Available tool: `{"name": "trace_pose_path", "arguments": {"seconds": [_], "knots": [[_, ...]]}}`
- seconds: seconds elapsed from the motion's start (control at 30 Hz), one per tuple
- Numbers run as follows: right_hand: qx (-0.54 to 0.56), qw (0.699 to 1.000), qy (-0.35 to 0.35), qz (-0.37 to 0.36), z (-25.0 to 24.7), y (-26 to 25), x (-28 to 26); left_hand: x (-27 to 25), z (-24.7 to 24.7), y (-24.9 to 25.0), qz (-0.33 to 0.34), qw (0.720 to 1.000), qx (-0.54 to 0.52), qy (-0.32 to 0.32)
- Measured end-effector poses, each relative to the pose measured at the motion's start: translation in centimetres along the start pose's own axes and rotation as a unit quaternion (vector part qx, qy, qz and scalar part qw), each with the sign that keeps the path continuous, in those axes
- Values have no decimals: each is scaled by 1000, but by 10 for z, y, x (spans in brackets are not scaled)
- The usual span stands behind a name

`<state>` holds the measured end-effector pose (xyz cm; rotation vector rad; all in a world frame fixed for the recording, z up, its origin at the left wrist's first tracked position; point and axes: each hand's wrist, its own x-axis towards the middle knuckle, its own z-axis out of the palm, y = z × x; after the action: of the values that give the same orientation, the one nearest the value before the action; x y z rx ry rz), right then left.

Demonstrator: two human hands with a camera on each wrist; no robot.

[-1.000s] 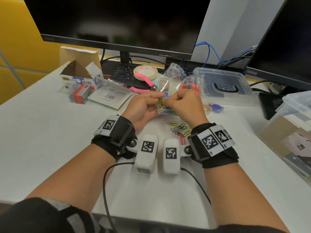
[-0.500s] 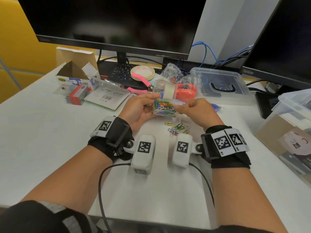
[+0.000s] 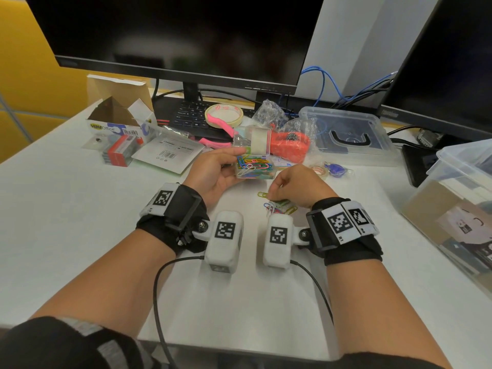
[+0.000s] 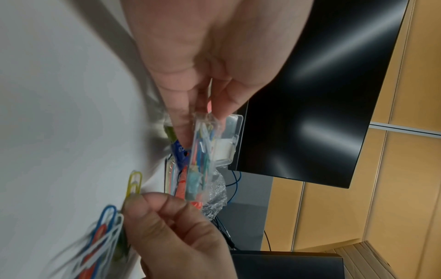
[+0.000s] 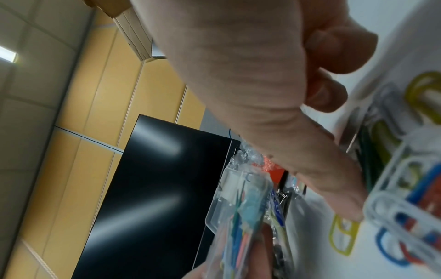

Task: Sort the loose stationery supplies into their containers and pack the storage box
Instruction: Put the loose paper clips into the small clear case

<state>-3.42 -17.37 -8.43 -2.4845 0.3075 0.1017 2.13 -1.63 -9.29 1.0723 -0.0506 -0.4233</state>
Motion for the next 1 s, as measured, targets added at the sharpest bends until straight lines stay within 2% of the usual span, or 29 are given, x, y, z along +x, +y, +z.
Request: {"name": "trace_pose_path", "arguments": {"seconds": [0.2,0.33,0.47,0.57,0.67,0.77,0.9,1.0], "knots": [[-49,998,-15,-20,2,-1,2,1,0,-1,8,1000,3,5],[-36,998,-1,-42,0,0,0,4,-3,-1,21,1000,8,16],[45,997,34,-60,-8,3,-6,5,-4,-1,33,999,19,19],[167,978,97,-73,-13,-2,-10,4,-3,-1,36,999,27,7],[219,963,148,-49,-11,-9,-6,4,-2,-1,32,999,34,-12],[202,962,177,-35,-5,-15,-2,3,0,-4,30,998,39,-30],[131,973,186,-29,2,-19,-1,3,0,-5,27,998,36,-47],[125,973,195,-22,2,-20,-1,3,0,-4,25,998,30,-46]]}}
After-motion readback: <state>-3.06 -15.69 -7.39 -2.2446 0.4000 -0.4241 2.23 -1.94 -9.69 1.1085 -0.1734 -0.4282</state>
